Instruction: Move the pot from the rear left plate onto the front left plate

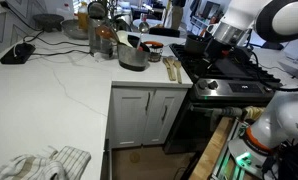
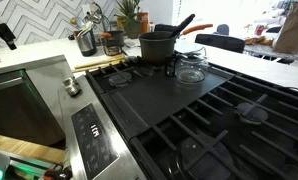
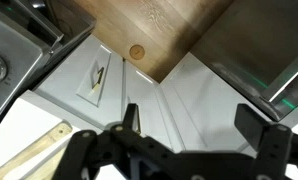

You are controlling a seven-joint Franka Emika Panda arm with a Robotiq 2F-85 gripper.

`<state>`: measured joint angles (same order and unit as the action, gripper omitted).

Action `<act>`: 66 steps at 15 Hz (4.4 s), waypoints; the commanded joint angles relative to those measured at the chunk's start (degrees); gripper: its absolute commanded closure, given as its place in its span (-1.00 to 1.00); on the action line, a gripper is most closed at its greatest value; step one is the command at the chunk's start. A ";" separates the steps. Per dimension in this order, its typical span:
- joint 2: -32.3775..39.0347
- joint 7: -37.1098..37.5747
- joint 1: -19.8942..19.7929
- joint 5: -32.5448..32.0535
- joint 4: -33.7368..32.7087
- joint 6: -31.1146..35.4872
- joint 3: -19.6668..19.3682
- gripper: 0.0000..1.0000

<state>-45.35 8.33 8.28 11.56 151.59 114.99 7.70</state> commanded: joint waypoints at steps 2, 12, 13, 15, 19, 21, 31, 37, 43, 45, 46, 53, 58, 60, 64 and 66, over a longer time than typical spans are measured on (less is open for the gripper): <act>0.03 -0.13 -0.22 0.10 -0.14 -0.20 0.14 -1.00; 0.48 0.91 -1.12 1.15 -0.32 -0.22 -1.04 -1.00; 0.71 2.51 -2.43 1.69 -0.64 -1.65 -2.12 -1.00; 0.34 4.62 -5.69 0.66 0.11 -1.57 -3.81 -1.00; 1.17 7.34 -12.96 -0.70 0.76 -0.67 -7.28 -1.00; 1.69 8.75 -16.81 -1.34 0.96 0.10 -8.77 -1.00; 14.85 26.84 -30.41 -6.16 -6.26 8.16 -8.40 -1.00; 18.74 45.24 -32.69 -10.89 -9.68 9.66 -8.11 -1.00; 17.97 44.55 -30.43 -10.81 -9.37 8.99 -9.99 -1.00; 20.31 50.29 -31.58 -10.64 -10.89 10.63 -9.22 -1.00; 22.73 53.07 -32.25 -10.78 -12.18 12.56 -9.51 -1.00; 33.72 70.01 -34.09 -13.65 -18.04 24.74 -13.24 -1.00; 38.36 85.64 -34.62 -20.25 -21.54 29.50 -16.15 -1.00; 38.98 91.65 -34.40 -22.15 -22.83 29.30 -17.50 -1.00; 38.69 95.67 -33.06 -22.31 -24.42 27.38 -19.53 -1.00; 38.85 98.67 -33.27 -23.84 -24.96 28.39 -19.76 -1.00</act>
<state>-7.20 102.10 -26.00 -9.93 127.95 143.56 -10.62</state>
